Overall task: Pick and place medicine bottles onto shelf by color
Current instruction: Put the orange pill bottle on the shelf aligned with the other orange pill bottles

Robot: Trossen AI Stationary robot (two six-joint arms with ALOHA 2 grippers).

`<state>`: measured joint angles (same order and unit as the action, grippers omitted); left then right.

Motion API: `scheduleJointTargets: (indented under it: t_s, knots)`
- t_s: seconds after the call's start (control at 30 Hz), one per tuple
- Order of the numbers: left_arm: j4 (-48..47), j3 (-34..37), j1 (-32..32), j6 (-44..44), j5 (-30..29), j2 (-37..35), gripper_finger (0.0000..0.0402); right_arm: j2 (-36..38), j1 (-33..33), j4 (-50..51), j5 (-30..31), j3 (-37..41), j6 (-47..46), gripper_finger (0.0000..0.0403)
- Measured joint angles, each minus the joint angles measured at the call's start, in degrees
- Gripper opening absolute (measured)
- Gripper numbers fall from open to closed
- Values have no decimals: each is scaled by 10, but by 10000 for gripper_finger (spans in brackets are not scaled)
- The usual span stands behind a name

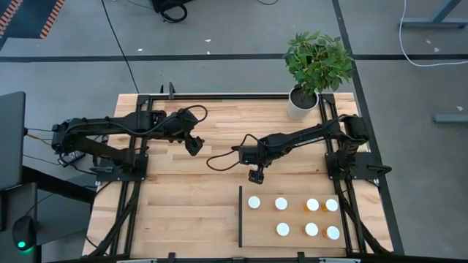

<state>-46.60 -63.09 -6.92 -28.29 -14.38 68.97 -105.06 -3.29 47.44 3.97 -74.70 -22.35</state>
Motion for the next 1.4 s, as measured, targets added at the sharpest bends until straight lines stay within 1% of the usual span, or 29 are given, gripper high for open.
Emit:
scheduleJointTargets:
  t_s: [0.13,0.3,0.4,0.6,0.77,0.87,1.13,1.23,1.4]
  knots:
    - [0,0,0,0,0,0,364,0,11,2,0,0,0,374]
    - [0,0,0,0,0,0,364,0,18,7,-19,0,-11,369]
    - [-1,0,0,0,0,0,364,0,18,6,-21,0,-31,353]
    - [-3,0,0,-4,0,0,364,0,16,7,-24,0,-55,303]
    - [-18,0,0,-24,-18,0,364,0,16,19,-24,0,-99,273]
    - [-19,0,0,-26,-20,0,364,0,16,20,-31,0,-106,265]
    - [-19,0,0,-27,-21,0,364,1,17,25,-50,0,-105,260]
    - [-19,0,0,-27,-21,0,364,3,16,34,-62,0,-105,252]
    - [-19,0,0,-27,-21,0,364,3,12,50,-66,0,-105,233]
